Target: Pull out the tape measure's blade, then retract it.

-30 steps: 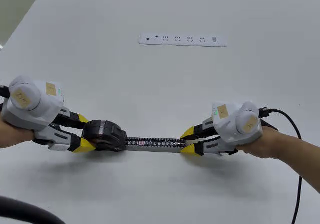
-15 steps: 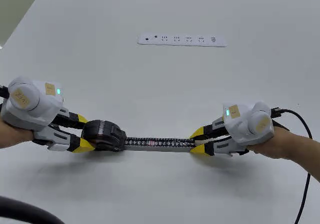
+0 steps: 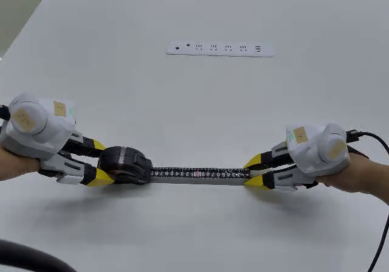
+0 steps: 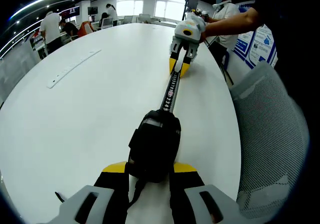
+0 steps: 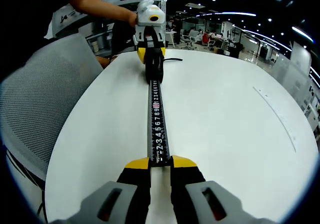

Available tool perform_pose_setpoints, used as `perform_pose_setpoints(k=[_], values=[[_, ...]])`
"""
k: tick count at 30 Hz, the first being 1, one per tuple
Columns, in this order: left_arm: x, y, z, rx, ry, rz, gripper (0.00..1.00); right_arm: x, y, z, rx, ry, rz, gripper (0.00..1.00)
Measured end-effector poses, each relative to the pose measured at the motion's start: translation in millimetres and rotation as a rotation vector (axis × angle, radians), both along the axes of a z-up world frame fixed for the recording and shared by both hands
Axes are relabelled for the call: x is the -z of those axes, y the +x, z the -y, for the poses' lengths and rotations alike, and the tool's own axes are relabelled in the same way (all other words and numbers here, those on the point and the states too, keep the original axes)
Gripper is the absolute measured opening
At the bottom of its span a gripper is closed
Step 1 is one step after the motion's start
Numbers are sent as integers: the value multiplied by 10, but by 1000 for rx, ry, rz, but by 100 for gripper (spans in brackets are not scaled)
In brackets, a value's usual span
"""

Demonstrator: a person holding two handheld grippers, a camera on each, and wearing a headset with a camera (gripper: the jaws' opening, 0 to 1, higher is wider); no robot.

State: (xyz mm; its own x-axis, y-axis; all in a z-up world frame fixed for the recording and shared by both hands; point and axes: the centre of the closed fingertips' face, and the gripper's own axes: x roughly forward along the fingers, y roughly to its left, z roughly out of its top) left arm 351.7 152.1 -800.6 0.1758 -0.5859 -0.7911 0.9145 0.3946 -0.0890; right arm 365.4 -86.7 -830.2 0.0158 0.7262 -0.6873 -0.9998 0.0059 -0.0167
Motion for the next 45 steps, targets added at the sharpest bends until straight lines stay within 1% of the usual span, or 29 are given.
perform_pose_setpoints(k=[6, 13, 20, 22, 28, 30, 31, 37, 45], values=[[4, -1, 6, 3, 0, -2, 28, 12, 5, 134, 11, -16, -1, 12], [5, -4, 15, 3, 0, -5, 28, -1, -1, 234, 23, -28, -1, 12], [2, -2, 31, 10, 20, -12, 29, -5, -3, 234, 23, -43, -1, 13], [5, -3, 32, 17, 27, -10, 29, -6, -5, 232, 19, -50, 3, 13], [10, -6, 43, 37, 51, -9, 29, -6, -17, 228, 15, -60, -6, 14], [16, 1, 47, 46, 62, -2, 29, -6, -20, 229, 12, -67, -5, 14], [20, -2, 42, 51, 68, -5, 29, -6, -22, 228, 10, -71, -4, 14], [25, -2, 34, 64, 79, -1, 29, -7, -14, 248, 13, -80, 0, 15], [34, -2, 33, 74, 91, 7, 29, -10, -6, 261, 17, -90, -2, 20]])
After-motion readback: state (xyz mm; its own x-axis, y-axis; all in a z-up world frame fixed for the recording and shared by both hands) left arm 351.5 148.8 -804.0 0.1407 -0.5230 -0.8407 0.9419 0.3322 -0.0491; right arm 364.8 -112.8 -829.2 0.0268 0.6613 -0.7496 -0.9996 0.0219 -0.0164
